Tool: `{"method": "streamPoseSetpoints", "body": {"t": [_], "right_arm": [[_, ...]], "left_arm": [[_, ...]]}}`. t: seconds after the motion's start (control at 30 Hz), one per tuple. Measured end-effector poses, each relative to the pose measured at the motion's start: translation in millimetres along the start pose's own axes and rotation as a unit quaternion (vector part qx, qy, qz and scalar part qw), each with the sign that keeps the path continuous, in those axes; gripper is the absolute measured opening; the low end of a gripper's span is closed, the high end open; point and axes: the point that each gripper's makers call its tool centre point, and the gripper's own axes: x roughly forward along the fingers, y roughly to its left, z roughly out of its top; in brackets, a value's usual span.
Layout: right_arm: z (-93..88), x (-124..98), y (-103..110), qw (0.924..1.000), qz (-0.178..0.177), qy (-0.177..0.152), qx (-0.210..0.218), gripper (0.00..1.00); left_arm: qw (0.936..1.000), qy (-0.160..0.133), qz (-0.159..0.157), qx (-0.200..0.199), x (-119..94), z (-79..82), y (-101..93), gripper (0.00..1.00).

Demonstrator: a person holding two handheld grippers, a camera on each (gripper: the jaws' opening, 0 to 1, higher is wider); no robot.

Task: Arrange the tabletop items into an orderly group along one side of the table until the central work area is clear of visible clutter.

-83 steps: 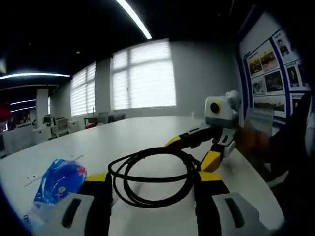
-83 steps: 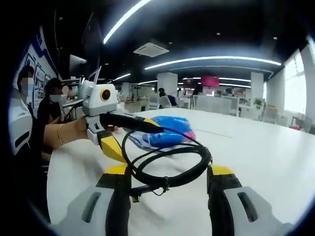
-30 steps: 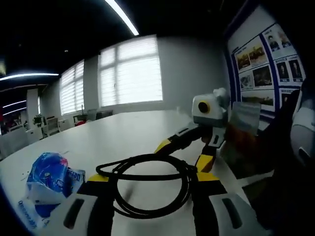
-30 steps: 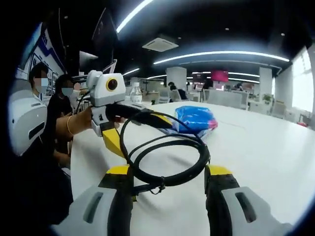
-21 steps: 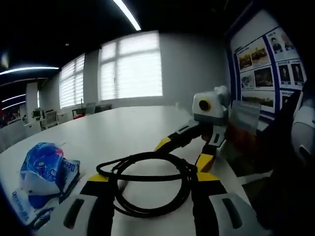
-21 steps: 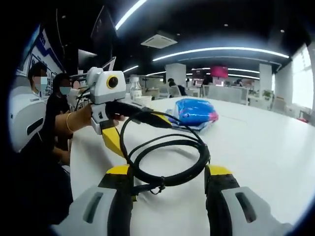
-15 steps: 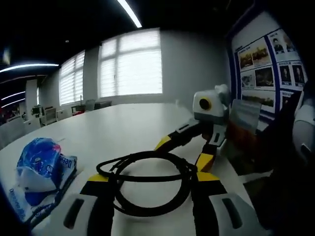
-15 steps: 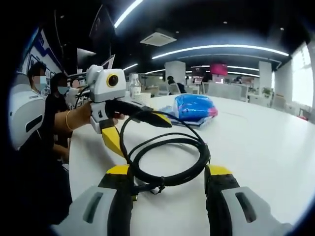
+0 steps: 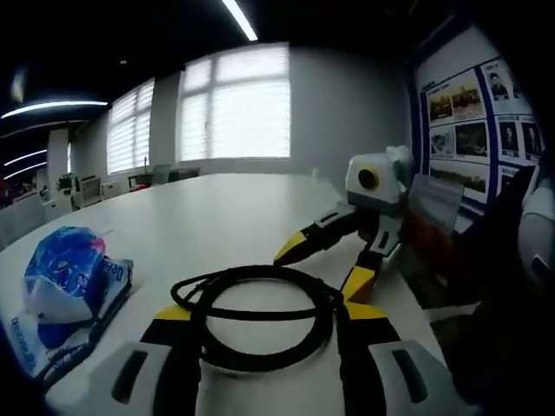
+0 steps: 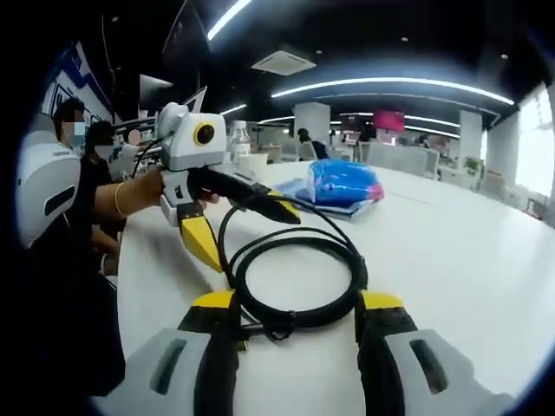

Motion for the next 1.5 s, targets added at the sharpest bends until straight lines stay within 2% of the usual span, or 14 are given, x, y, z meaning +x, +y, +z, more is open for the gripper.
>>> {"method": "streamPoseSetpoints", "body": {"t": [0.17,0.3,0.43,0.53,0.63,0.83,1.1,1.23,1.4,1.5], "right_arm": [[-3.2,-1.1,-2.5,0.9999,0.0,0.001,0.01,0.55],[-2.6,-3.0,-1.7,1.0,0.003,0.001,0.009,0.58],[-3.1,-5.9,-0.2,1.0,0.006,0.002,0.008,0.59],[-2.1,-9.0,1.5,0.9999,0.008,-0.002,0.008,0.6],[0.5,-12.6,2.5,0.9998,0.012,-0.008,0.011,0.6],[7.7,-17.3,4.0,0.9997,0.011,-0.018,0.01,0.61],[24.1,-18.2,6.0,0.9995,0.011,-0.029,-0.002,0.61],[33.4,-17.4,5.9,0.9993,0.01,-0.034,-0.011,0.61],[46.8,-15.2,5.1,0.9989,0.01,-0.039,-0.023,0.61],[54.3,-13.2,4.0,0.9986,0.01,-0.042,-0.029,0.6]], "left_arm": [[0.9999,0.0,-0.007,-0.008,-3.6,-2.5,-1.8,0.65],[0.9999,0.005,0.0,-0.009,-6.4,-4.3,0.0,0.66],[1.0,0.004,-0.002,0.005,-12.9,-6.5,-5.4,0.69],[0.9998,0.015,-0.001,0.012,-19.8,-10.9,-7.3,0.7],[0.9997,0.023,-0.004,0.001,-30.9,-14.9,-8.8,0.7],[0.9997,0.022,0.012,-0.004,-52.1,-13.9,-5.2,0.71],[0.9967,-0.004,0.078,-0.023,-86.3,-8.1,22.0,0.71],[0.9942,-0.024,0.099,-0.034,-99.2,-3.3,30.3,0.71],[0.9867,-0.056,0.138,-0.064,-116.1,4.0,46.3,0.73],[0.9818,-0.06,0.163,-0.076,-122.3,2.5,56.7,0.76]]}}
